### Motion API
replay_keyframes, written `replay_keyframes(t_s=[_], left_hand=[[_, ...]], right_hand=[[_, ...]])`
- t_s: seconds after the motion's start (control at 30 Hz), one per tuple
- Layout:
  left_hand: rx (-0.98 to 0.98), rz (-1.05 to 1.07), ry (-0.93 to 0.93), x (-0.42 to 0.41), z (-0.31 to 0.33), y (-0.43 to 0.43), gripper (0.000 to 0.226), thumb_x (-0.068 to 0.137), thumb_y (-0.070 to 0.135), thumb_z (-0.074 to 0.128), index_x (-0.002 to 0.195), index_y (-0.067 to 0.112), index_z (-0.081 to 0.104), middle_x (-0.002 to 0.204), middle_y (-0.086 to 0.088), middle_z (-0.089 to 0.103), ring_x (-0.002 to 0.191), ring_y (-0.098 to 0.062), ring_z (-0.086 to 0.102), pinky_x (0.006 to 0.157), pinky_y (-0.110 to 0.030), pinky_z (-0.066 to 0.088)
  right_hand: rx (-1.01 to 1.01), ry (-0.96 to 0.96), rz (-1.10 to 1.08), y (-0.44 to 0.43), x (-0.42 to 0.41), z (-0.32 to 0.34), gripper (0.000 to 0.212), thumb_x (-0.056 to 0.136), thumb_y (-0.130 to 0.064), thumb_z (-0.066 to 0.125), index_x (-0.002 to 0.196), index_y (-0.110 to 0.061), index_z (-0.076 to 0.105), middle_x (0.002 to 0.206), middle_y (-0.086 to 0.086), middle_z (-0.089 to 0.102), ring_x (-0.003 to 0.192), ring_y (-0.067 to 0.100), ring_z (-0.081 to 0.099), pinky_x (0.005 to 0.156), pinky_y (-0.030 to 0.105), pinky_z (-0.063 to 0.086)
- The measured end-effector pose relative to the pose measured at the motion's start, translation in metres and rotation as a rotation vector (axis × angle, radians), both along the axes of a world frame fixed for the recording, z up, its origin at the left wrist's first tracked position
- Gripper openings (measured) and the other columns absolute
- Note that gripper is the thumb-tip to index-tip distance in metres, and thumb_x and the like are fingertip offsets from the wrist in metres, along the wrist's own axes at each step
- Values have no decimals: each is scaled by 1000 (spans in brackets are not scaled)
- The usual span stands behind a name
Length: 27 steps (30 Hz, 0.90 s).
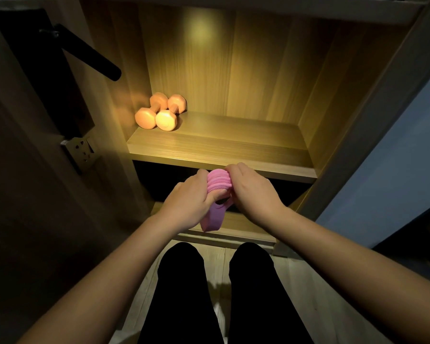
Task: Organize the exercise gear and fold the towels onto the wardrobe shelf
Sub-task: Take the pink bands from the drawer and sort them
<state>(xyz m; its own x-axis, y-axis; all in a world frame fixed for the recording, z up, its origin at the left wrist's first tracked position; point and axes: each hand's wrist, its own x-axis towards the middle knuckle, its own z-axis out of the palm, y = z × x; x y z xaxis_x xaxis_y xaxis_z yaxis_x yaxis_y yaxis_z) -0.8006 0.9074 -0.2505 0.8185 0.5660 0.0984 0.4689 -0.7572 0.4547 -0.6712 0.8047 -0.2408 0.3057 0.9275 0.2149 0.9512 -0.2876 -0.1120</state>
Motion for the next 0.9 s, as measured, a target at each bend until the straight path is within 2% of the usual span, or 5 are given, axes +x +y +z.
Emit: replay_keyframes(t_s=[0.33,0.47,0.67,0.77,0.9], left_hand=[[-12,27,19,2,5,-5,48,93,55,50,121,16,43,104,0,61,91,-22,61,84,-43,52],[206,88,75,8,9,-8,46,90,35,61,127,17,41,106,-2,65,91,-22,63,82,-40,52],[463,189,185,22,6,-10,18,96,25,50,110,15,50,92,0,66,82,-21,65,65,-29,41],[495,174,195,23,0,-9,11,95,21,48,104,15,50,79,3,59,77,-20,65,62,-29,34],[499,164,213,24,-6,-7,12,95,23,50,102,15,49,79,1,56,70,-20,58,60,-29,36]], right_hand=[[-29,-95,-40,3,-1,4,36,86,-12,62,118,-12,44,115,6,56,100,27,58,67,33,38],[-47,-108,-11,6,-9,5,35,90,-13,57,122,-10,44,118,8,56,102,27,59,71,33,42],[-79,-105,-48,8,-12,3,38,87,-9,61,120,-10,45,115,9,57,99,28,60,65,31,35],[-91,-104,-61,8,-11,1,37,85,-9,64,117,-10,46,114,8,57,97,28,59,63,31,31],[-103,-110,-99,10,-11,-4,33,86,-8,62,116,-9,47,112,9,57,96,28,60,63,31,32]])
